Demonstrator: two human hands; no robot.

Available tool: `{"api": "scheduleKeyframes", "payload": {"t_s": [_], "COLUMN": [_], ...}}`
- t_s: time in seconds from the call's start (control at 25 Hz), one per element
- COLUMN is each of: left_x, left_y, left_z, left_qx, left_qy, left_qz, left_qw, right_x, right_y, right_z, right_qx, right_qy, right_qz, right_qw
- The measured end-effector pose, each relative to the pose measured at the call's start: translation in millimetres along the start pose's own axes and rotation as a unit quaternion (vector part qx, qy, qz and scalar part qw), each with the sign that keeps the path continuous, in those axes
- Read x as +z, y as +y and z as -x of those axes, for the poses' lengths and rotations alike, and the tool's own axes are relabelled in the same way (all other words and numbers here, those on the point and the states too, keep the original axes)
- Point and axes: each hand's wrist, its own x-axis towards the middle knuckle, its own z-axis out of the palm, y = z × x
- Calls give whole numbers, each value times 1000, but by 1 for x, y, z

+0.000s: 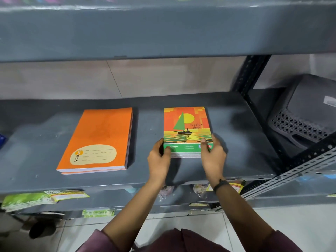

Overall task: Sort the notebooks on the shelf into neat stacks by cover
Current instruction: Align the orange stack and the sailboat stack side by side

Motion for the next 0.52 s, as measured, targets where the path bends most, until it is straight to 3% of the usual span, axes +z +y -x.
{"api": "scheduleKeyframes", "payload": {"t_s": [0.52], "left_x": [-47], "left_y": [-13], "left_z": [-8], "left_qx": [-6], "left_qy": [76], "left_qz": [17], "left_qw": [997], "right_x": [43], "right_y": [-17], "right_z": [26], "right_qx": [-68], "right_qy": [-41], "right_qz": [-9], "right_qw": [997]}}
